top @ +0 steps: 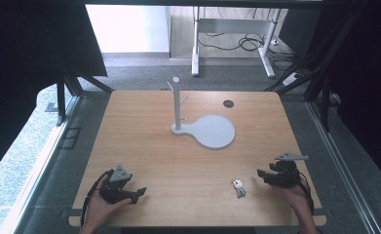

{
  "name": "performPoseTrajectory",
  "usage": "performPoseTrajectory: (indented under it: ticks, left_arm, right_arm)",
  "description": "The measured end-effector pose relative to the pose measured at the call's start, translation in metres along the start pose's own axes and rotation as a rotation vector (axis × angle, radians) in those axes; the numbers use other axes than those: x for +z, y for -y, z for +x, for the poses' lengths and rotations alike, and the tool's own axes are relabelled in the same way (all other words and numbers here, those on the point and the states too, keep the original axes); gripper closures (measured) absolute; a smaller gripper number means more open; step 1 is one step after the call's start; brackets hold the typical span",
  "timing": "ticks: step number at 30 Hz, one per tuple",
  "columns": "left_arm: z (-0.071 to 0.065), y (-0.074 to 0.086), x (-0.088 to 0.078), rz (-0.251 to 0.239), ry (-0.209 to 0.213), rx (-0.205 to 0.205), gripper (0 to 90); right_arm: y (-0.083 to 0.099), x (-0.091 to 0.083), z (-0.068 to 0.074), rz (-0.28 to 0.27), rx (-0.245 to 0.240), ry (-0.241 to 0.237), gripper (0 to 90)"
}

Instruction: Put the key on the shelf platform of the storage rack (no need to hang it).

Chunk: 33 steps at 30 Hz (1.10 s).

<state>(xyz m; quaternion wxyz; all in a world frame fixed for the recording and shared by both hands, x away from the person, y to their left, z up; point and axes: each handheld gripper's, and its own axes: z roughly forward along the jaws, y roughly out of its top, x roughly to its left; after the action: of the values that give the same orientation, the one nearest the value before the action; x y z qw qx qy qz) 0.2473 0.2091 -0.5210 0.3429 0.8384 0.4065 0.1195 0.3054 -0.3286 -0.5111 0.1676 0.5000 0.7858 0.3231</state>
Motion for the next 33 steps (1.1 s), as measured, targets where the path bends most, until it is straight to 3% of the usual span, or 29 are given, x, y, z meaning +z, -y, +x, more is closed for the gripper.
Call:
performPoseTrajectory:
  ticks: [9, 12, 13, 18, 33]
  left_arm:
    - [0.0, 0.0, -0.001, -0.006, 0.005, -0.003, 24.4]
    - [-0.001, 0.0, -0.001, -0.007, 0.007, -0.003, 24.4]
    - [-0.001, 0.0, -0.001, -0.004, 0.008, -0.002, 24.4]
    - [-0.001, 0.0, -0.002, -0.003, 0.012, 0.006, 24.4]
    - [-0.002, 0.0, -0.001, -0.007, 0.012, -0.001, 24.5]
  right_arm:
    - [-0.017, -0.005, 0.004, 0.066, -0.038, -0.005, 40.0]
    - [-0.023, -0.008, 0.006, 0.092, -0.07, -0.009, 40.9]
    - [-0.028, -0.008, 0.009, 0.118, -0.103, -0.007, 41.1]
    - [-0.036, -0.01, 0.016, 0.155, -0.132, -0.019, 42.3]
    - [-0.055, -0.013, 0.032, 0.206, -0.189, -0.061, 45.6]
